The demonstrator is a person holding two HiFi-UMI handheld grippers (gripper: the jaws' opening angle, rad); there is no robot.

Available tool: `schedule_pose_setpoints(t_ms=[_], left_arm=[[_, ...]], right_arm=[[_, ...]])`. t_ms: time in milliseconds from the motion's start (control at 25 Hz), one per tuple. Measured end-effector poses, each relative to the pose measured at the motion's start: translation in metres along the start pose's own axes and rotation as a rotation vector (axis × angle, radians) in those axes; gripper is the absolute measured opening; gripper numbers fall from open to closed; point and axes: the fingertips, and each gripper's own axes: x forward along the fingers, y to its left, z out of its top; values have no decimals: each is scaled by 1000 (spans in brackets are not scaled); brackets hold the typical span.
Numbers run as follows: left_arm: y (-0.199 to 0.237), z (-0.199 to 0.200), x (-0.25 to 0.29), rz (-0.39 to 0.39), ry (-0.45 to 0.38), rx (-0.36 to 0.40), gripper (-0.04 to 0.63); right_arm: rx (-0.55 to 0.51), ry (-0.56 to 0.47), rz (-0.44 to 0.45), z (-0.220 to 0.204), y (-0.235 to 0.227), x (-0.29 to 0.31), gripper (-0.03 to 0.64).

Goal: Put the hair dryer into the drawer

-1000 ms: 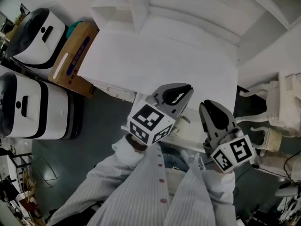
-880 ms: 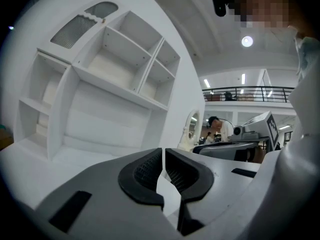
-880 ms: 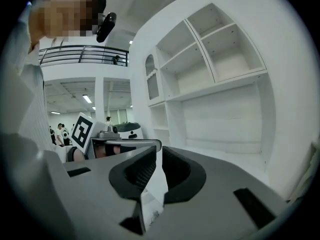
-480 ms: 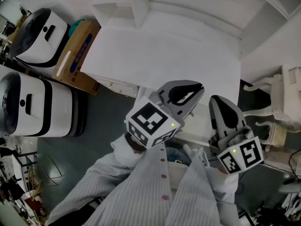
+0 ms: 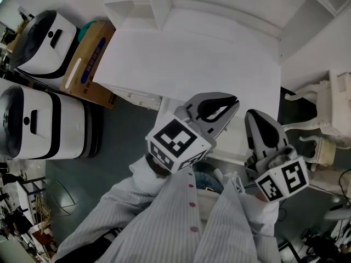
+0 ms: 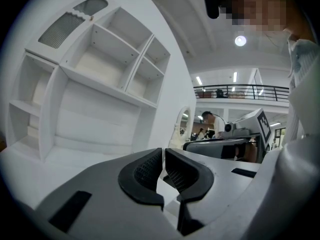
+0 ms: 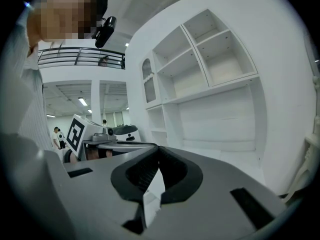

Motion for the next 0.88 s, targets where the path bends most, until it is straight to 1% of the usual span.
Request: schedule_pose_setpoints(t_ms=[280, 560, 880], left_arm=[[-4, -4, 5, -1, 9, -5, 28], [-3, -6, 10, 4, 15, -8, 28], [1, -2, 13, 8, 10, -6, 28]], right_arm=[[29, -9, -13, -4, -8, -7, 12], [28, 4, -10, -11, -13, -6, 12], [19, 5, 10, -9, -15, 0, 12]])
